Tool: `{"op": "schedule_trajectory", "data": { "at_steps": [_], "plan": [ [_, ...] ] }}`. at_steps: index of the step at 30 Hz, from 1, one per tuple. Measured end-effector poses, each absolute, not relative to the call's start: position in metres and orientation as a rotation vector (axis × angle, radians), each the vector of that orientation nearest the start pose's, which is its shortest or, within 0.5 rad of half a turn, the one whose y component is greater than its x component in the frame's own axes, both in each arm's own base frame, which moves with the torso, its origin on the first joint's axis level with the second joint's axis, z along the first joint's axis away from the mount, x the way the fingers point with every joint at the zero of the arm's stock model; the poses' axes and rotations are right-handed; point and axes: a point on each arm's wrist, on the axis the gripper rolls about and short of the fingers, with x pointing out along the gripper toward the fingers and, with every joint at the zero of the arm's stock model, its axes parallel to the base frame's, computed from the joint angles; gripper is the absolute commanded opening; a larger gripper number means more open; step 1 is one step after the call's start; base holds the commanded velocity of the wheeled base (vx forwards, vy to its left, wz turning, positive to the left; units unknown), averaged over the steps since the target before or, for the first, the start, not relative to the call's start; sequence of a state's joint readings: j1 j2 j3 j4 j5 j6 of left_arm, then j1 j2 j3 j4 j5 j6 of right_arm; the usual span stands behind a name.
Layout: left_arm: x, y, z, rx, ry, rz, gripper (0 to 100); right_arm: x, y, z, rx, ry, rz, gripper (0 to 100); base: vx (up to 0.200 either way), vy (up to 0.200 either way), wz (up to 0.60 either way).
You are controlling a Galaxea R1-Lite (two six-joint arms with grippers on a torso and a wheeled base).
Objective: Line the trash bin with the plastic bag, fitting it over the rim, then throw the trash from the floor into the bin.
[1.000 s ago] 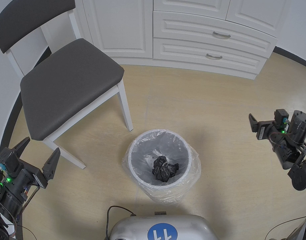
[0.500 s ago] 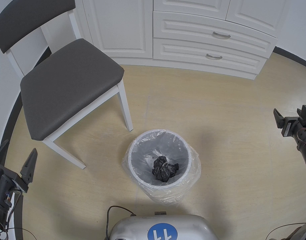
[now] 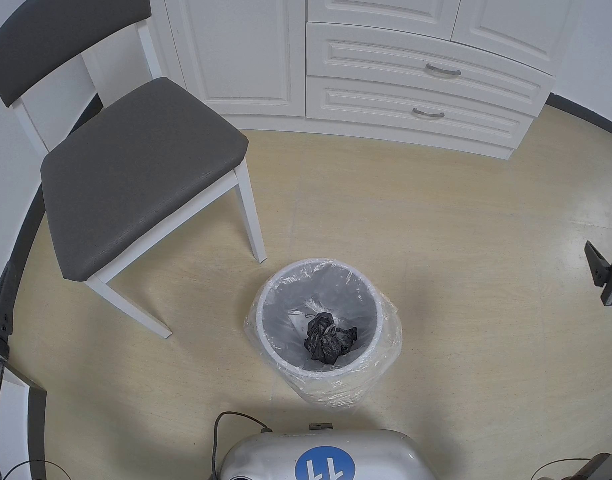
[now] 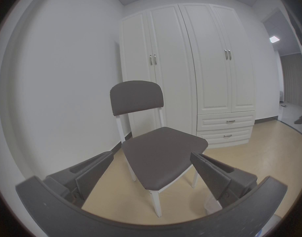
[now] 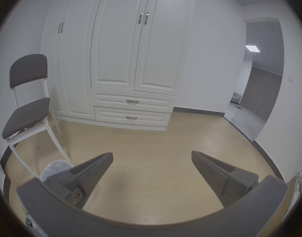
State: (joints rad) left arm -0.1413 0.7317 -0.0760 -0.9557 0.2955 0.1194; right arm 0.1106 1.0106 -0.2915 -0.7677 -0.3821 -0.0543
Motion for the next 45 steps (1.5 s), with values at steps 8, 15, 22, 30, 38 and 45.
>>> {"op": "schedule_trajectory", "data": {
  "at_steps": [8, 15, 22, 30, 38, 45],
  "plan": [
    [0.048, 0.001, 0.19, 0.03, -0.335, 0.219, 100, 0.073, -0.001, 0.197, -0.005, -0.048, -0.288, 100, 0.0, 0.0, 0.0],
    [0.033, 0.005, 0.196, 0.018, -0.375, 0.276, 100, 0.039, -0.007, 0.197, 0.048, -0.126, -0.344, 100, 0.0, 0.0, 0.0],
    [0.014, 0.007, 0.202, -0.005, -0.407, 0.323, 100, 0.014, -0.009, 0.203, 0.077, -0.252, -0.39, 100, 0.0, 0.0, 0.0],
    [-0.011, 0.007, 0.207, -0.061, -0.383, 0.356, 100, -0.009, -0.008, 0.21, 0.141, -0.385, -0.37, 100, 0.0, 0.0, 0.0],
    [-0.044, 0.006, 0.214, -0.092, -0.454, 0.361, 100, -0.037, -0.008, 0.21, 0.175, -0.522, -0.339, 100, 0.0, 0.0, 0.0],
    [-0.064, 0.006, 0.211, -0.099, -0.486, 0.355, 100, -0.057, -0.009, 0.204, 0.197, -0.616, -0.317, 100, 0.0, 0.0, 0.0]
  ]
}}
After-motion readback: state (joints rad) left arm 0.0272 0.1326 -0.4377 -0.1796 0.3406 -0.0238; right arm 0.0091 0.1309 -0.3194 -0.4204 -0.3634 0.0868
